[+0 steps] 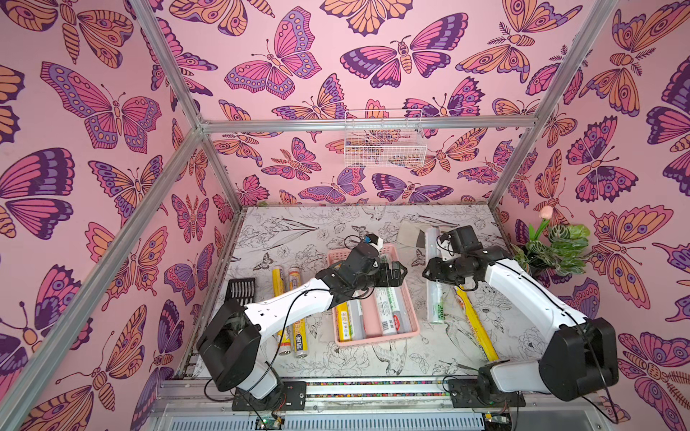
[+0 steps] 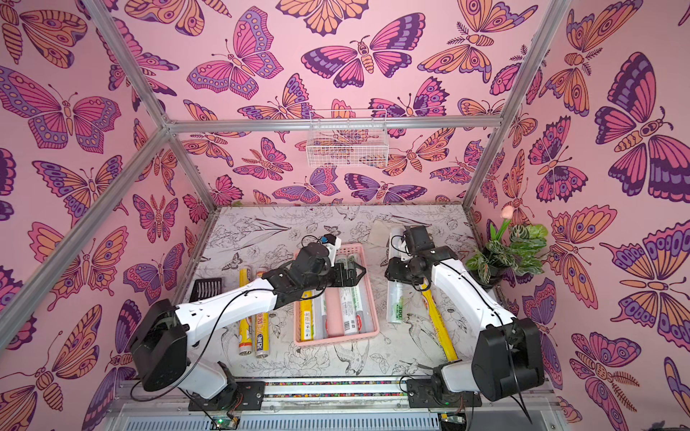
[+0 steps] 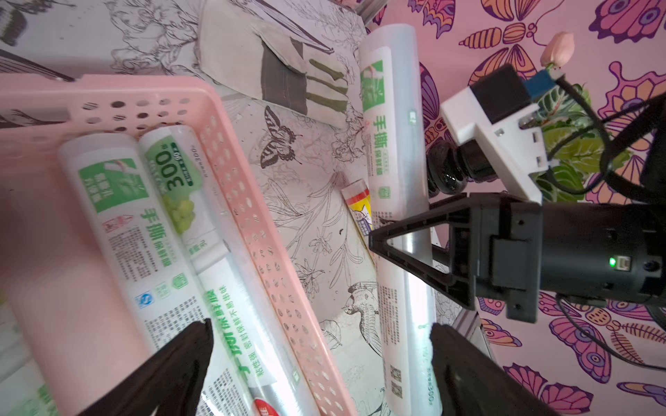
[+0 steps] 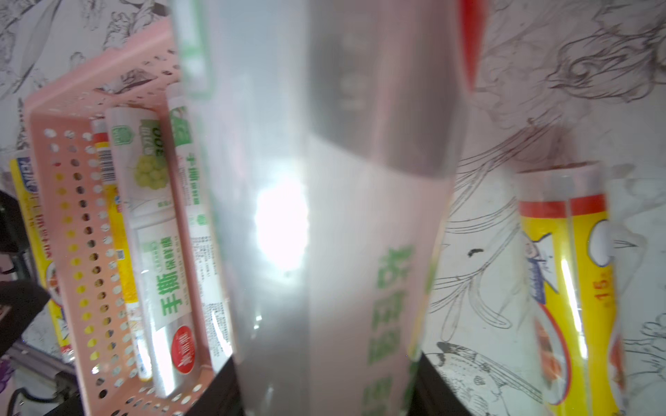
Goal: Put the plastic wrap into the basket
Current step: Pick up the plastic wrap from the center of the board, then place the plastic wrap in the basket.
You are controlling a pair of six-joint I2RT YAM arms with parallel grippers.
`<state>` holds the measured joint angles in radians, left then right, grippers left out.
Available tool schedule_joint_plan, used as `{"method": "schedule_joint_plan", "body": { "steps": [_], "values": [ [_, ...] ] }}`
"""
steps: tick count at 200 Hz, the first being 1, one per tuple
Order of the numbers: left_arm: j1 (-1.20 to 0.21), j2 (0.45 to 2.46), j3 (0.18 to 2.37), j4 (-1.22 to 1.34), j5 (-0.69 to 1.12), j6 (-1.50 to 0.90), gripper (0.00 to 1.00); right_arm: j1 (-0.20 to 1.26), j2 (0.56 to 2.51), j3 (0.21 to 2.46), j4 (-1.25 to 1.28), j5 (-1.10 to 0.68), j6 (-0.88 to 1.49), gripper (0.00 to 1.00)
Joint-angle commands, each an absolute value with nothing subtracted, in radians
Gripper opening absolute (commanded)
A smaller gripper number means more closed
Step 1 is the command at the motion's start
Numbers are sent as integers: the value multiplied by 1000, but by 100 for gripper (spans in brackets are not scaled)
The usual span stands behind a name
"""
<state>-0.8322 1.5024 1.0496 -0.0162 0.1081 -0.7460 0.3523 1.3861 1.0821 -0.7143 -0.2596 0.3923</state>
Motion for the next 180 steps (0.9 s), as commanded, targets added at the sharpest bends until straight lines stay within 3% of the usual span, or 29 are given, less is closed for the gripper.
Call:
{"method": "schedule_joint_plan", "body": {
  "steps": [1, 103, 180],
  "values": [
    [-821, 1443, 991, 21, 22, -760, 100, 394, 1366, 1136, -639, -341, 453, 24],
    [-802, 1203, 779, 24, -153, -829, 100, 695, 1637, 1261, -499, -370, 564, 25],
    [-801, 1154, 740, 24, -201, -866, 100, 767, 1768, 1298, -492, -389, 580, 26]
  ]
}}
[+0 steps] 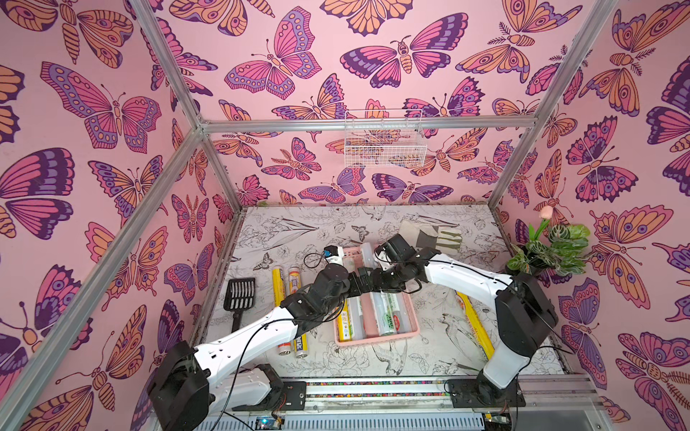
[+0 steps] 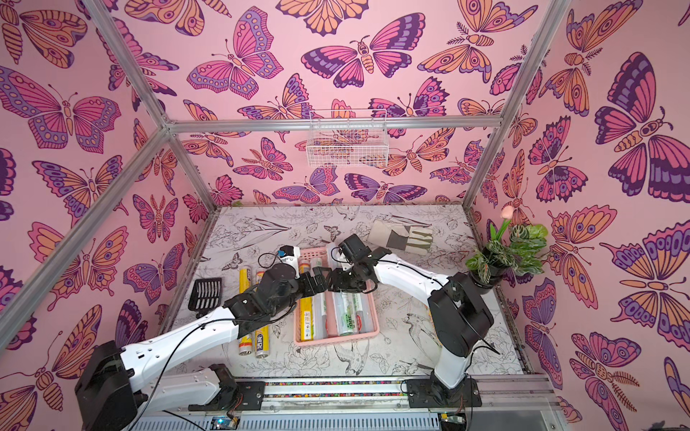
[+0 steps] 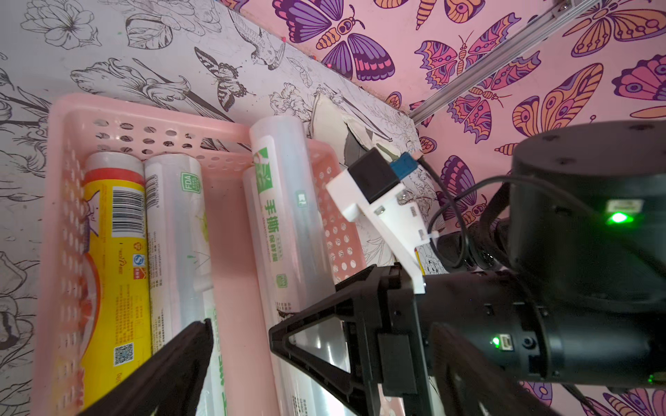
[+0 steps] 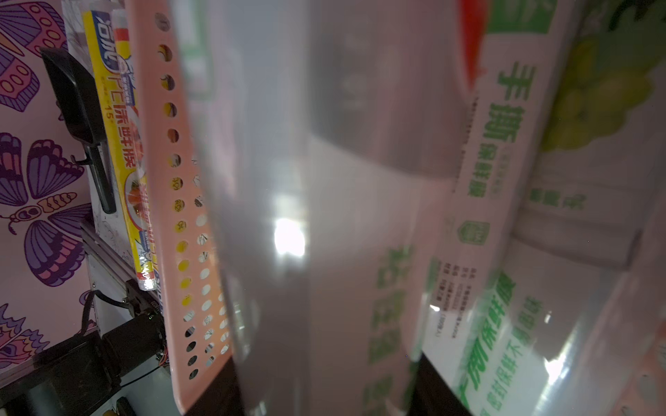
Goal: Put the plastic wrap into the basket
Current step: Place the plastic wrap in the basket.
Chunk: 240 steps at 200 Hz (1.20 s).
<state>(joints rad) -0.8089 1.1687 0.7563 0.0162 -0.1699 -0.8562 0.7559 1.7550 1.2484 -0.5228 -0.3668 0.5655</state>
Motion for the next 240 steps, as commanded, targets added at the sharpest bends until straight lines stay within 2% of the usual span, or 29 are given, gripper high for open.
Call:
{"method": "schedule_joint_plan", "body": {
  "steps": [1, 72, 104, 240],
  "values": [
    [-801, 1154, 739, 24, -201, -866, 100, 767, 1768, 1297, -492, -390, 580, 26],
    [-801, 1155, 739, 24, -198, -871, 100, 788, 1843, 1311, -484, -405, 624, 30],
    [-801, 1159, 739, 24, -196, -872, 100, 792, 1868, 1315, -483, -390, 650, 40],
    [-799, 1181, 750, 24, -183, -882, 100, 792, 1864, 1307, -497, -345, 666, 52]
  ]
}}
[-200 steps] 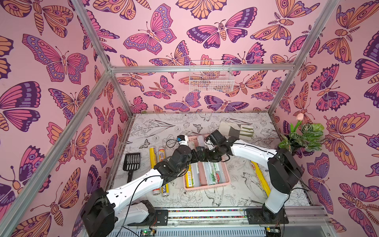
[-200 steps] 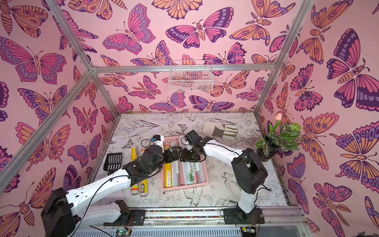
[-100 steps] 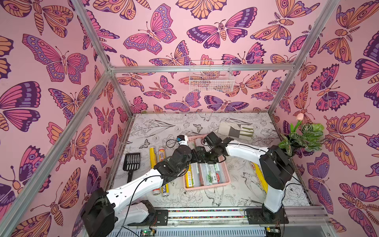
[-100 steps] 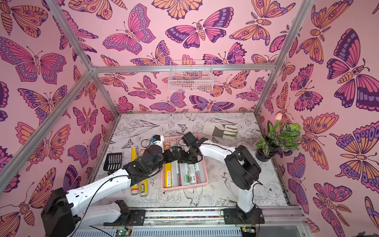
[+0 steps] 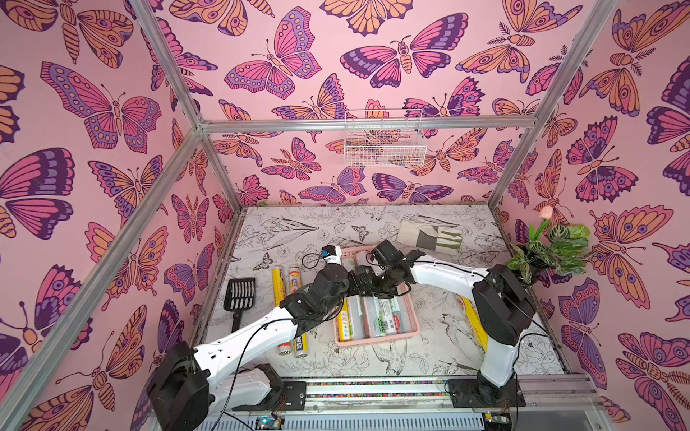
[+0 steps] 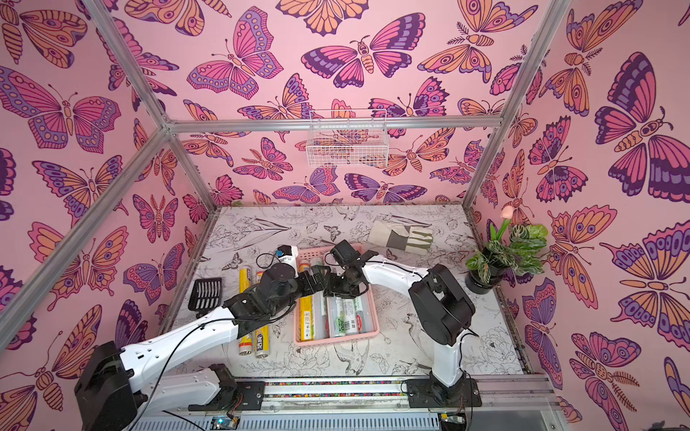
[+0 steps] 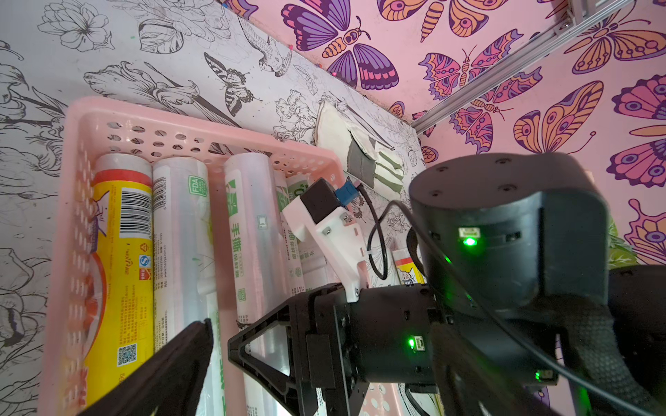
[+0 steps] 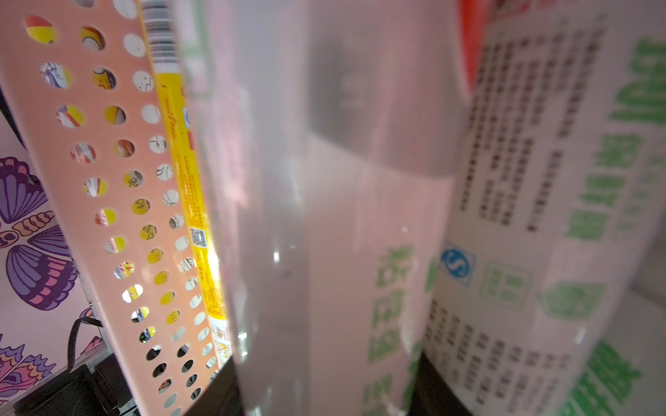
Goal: Put the plastic wrap into the basket
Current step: Place the plastic wrap in the basket.
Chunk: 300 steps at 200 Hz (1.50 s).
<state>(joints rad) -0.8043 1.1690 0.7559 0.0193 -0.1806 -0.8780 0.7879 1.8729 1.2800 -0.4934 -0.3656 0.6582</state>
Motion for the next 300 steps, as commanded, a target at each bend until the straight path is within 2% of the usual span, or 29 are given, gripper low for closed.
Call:
{"method": "schedule_joint_plan", "body": {
  "steps": [1, 142, 206, 232, 275, 300],
  "values": [
    [-799, 1182, 750, 24, -183, -882, 100, 792, 1864, 1308, -497, -344, 666, 52],
    [-798, 1180, 750, 23, -183, -885, 100, 792, 1836, 1286, -474, -320, 676, 58],
    [-798, 1172, 750, 24, -190, -886, 100, 792, 1657, 1222, -467, -166, 639, 54],
    [-797, 1182, 764, 23, -177, -880, 100, 782, 1560, 1188, -513, 4, 628, 54],
    [-799, 1262, 848, 32, -47, -816, 100, 668, 1347, 1053, -531, 163, 618, 54],
    [-806, 1388, 934, 32, 66, -782, 100, 564, 1246, 953, -534, 204, 596, 54]
  ]
}}
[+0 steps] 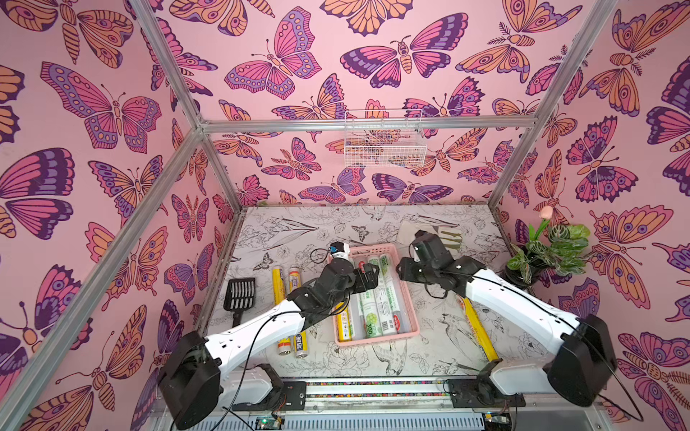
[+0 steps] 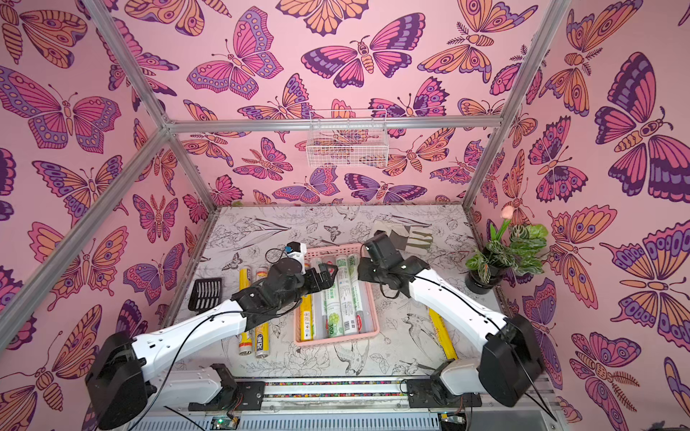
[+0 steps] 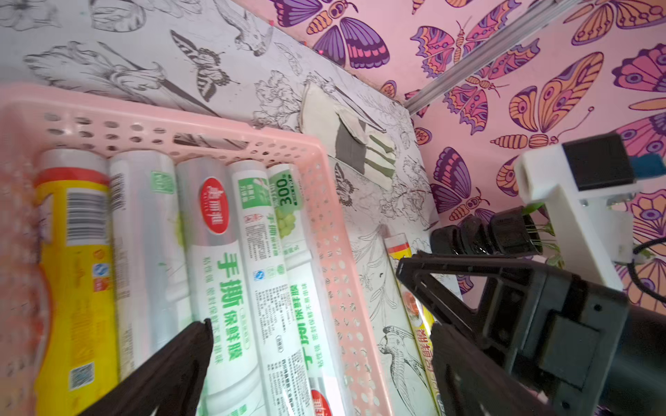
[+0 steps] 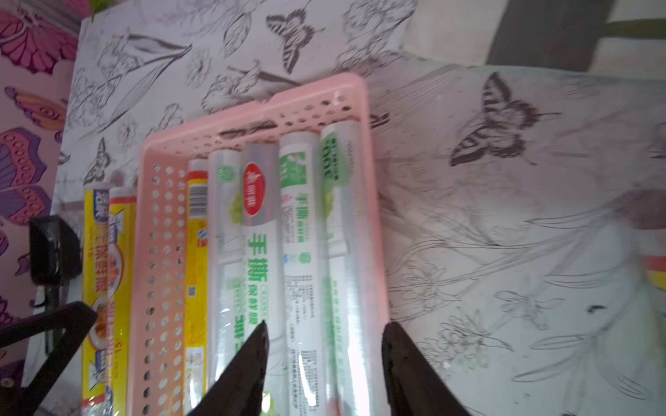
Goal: Put the plastic wrap into the basket
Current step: Place the plastic wrap in the basket, then pick up the plastic wrap from the center of the board.
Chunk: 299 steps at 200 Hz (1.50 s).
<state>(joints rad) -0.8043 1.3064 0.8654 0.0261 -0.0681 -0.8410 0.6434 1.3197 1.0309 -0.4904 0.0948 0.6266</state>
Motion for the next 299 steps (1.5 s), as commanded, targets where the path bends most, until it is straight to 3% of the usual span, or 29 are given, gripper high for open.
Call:
{"method": "schedule_joint_plan", "body": {
  "steps": [1, 85, 133, 187, 210, 273, 299],
  "values": [
    [-807, 1393, 937, 33, 70, -781, 100, 561, 1243, 950, -537, 205, 595, 54],
    [-891, 1655, 1176, 34, 309, -687, 100, 181, 1214, 781, -669, 194, 580, 54],
    [-897, 1674, 1179, 34, 326, -686, 100, 131, 1269, 747, -688, 188, 561, 72],
    [-895, 1664, 1169, 31, 314, -681, 100, 124, 1411, 782, -706, 128, 509, 74],
    [-894, 1660, 1165, 32, 313, -683, 100, 125, 1451, 788, -686, 88, 490, 72],
    [-891, 1652, 1150, 32, 294, -691, 100, 139, 1560, 857, -623, -52, 430, 52],
    [-890, 1645, 1142, 32, 286, -695, 100, 183, 1624, 908, -619, -50, 427, 52]
  ]
}}
